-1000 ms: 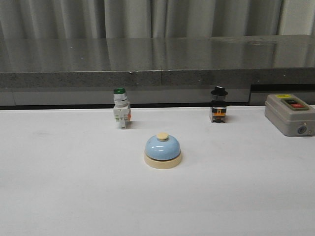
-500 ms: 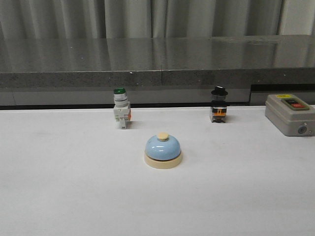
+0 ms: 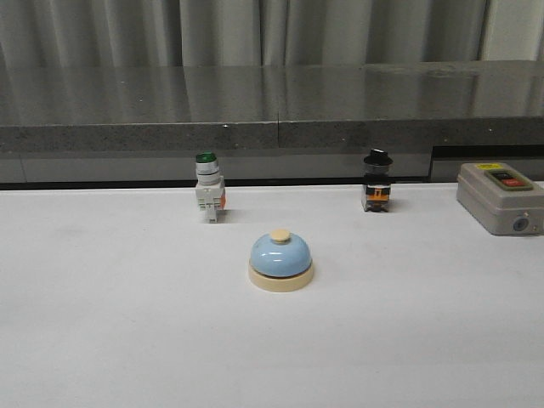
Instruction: Place and press bell with both arms
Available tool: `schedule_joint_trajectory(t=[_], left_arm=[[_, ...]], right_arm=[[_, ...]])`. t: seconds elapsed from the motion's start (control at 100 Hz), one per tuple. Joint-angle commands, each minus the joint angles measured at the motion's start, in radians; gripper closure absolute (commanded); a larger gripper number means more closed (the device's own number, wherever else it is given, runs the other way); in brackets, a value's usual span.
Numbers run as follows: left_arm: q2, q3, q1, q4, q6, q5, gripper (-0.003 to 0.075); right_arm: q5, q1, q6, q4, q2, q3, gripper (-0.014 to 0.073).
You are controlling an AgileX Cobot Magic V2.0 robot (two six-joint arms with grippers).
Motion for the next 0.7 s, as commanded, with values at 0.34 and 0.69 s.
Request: schedule_joint_trajectory(t=[0.34,0.69], left_arm=[[-0.030,0.040,-0.008,-0.007,-0.007,-0.084,0.0740],[-0.030,0.040,-0.008,-0.007,-0.007,-0.084,0.0740]], right_arm=[[-0.274,-0.096,-0.006,-0.041,-0.305,0.234,0.0654],[-0.484,-0.137,-0.006,0.021,-0.400,0.470,0.0654]])
